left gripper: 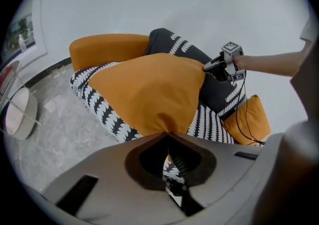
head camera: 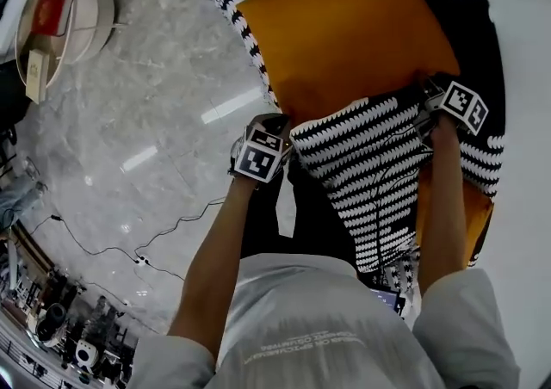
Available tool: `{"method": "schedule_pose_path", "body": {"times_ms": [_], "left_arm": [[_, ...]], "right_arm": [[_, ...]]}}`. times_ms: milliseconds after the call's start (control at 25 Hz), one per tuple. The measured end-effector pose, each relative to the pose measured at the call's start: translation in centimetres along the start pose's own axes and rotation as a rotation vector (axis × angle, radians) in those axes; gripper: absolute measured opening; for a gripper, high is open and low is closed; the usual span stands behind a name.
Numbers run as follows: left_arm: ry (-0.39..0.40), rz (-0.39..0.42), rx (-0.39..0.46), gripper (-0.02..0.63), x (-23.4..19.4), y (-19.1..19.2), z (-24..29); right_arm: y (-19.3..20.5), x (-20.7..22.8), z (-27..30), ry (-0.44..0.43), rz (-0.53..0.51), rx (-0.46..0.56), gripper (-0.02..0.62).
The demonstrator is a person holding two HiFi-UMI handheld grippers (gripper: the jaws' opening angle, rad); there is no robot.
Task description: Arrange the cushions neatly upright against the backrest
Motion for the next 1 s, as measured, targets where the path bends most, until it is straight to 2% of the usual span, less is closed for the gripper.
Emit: {"method": "schedule_pose_path", "body": {"times_ms": [120, 280, 600, 880, 1000], "left_arm": [[0.007, 0.033, 0.018, 0.020, -0.6, -2.0, -1.2], [0.026, 0.023, -0.001, 0.020, -1.2, -2.3, -2.3], [0.043, 0.117, 0.030, 0.020, -3.7, -6.4, -4.4], [0.051, 0.122, 0.079, 0.020, -6.1, -11.1, -6.9], [0.054, 0.113, 0.080, 0.020, -7.9, -13.6, -7.8]], "right_arm": [[-1.2, -1.9, -0.4, 0.006, 0.000, 0.036, 0.011], [-1.4, -3.8, -0.8, 0.024, 0.008, 0.073, 0.011], [-4.3, -6.7, 0.1, 0.011, 0.062, 0.163, 0.012], [-8.9, -10.8, 1.9, 0.006, -0.024, 0.159, 0.012], [-11.3, -12.4, 3.1, -0.008, -0.028, 0.159, 0.012]]}}
Point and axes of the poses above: the fingertips, and each gripper's own axes: z forward along the fingers, x to its right, y out of its underside, the point moved 5 cm from there along -z, backward along the fingers, and after that the axes turned 11 degrees about -y, right-handed, at the moved point
